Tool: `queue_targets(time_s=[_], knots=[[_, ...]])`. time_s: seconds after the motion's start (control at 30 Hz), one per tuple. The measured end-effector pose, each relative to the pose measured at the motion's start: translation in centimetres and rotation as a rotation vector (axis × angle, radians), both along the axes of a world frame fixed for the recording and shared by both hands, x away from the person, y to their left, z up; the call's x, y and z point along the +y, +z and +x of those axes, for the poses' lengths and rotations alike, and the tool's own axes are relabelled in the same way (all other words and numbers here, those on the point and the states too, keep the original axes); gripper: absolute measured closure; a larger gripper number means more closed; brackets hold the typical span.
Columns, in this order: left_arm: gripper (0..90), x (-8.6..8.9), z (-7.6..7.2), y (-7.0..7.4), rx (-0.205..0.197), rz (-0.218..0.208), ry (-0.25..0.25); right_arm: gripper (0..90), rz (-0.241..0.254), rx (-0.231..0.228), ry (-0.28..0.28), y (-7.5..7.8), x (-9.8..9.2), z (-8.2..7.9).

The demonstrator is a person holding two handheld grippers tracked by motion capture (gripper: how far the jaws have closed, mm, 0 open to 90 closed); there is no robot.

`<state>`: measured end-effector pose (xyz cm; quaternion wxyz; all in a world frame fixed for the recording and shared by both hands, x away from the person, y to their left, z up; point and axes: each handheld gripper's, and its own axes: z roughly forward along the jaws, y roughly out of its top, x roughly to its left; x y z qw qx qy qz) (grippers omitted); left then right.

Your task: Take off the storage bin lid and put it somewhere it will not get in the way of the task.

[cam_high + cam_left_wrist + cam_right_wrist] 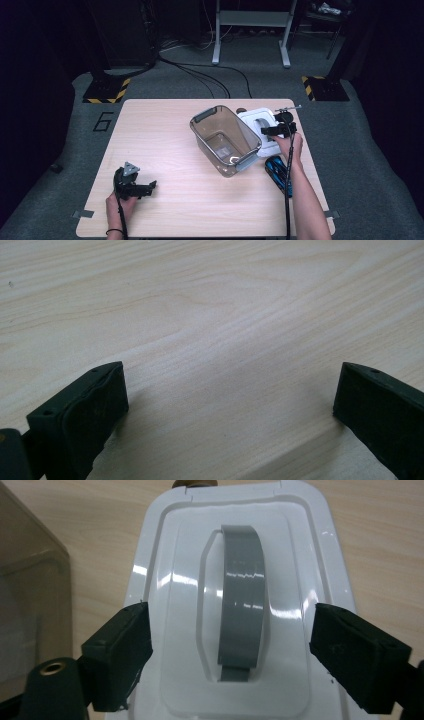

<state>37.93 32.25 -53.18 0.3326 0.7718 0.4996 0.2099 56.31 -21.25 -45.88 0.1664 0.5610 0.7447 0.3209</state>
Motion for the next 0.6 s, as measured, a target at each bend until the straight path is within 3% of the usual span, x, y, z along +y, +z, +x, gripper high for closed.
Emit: queue_targets(time_s=[0.03,0.13,0.3,0.6], knots=[[0.9,0.0,0.0,0.0,0.001,0.0,0.0,14.8,0.0,0.017,-0.003,0.2,-0.1,-0.3],[0.9,0.0,0.0,0.0,0.0,0.0,0.0,13.6,-0.02,-0.014,0.034,0.6,-0.6,-1.4],[0.9,0.0,0.0,0.0,0.001,0.001,0.0,6.3,-0.047,0.035,0.07,0.8,-1.0,-3.2],[0.9,0.0,0.0,0.0,0.0,0.001,-0.001,2.5,-0.062,0.04,0.096,0.9,-2.0,-6.1]])
